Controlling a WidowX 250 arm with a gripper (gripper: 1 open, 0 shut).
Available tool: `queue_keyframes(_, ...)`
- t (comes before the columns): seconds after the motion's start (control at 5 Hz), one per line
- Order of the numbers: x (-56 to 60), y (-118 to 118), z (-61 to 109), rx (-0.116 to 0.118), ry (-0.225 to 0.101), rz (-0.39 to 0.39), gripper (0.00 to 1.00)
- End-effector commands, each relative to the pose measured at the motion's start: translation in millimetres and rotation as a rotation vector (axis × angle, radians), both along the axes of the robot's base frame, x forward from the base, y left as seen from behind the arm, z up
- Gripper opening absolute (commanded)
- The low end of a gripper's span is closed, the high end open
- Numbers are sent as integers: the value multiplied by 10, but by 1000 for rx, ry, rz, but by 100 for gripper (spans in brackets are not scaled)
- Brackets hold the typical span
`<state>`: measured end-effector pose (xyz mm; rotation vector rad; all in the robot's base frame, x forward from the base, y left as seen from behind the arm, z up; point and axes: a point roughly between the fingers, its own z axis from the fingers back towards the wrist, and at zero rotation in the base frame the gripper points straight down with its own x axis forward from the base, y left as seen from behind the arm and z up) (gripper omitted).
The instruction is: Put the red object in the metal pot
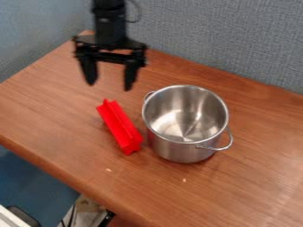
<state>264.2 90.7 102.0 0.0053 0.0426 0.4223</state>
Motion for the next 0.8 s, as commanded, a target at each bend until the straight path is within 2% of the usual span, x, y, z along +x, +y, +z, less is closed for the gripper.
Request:
queue_keyframes(0.0,-73,234,161,32,-66,151,100)
queue_keyframes(0.2,-114,314,197,36,-88,255,100)
queue_keyframes(0.6,19,48,-93,59,-55,358,100)
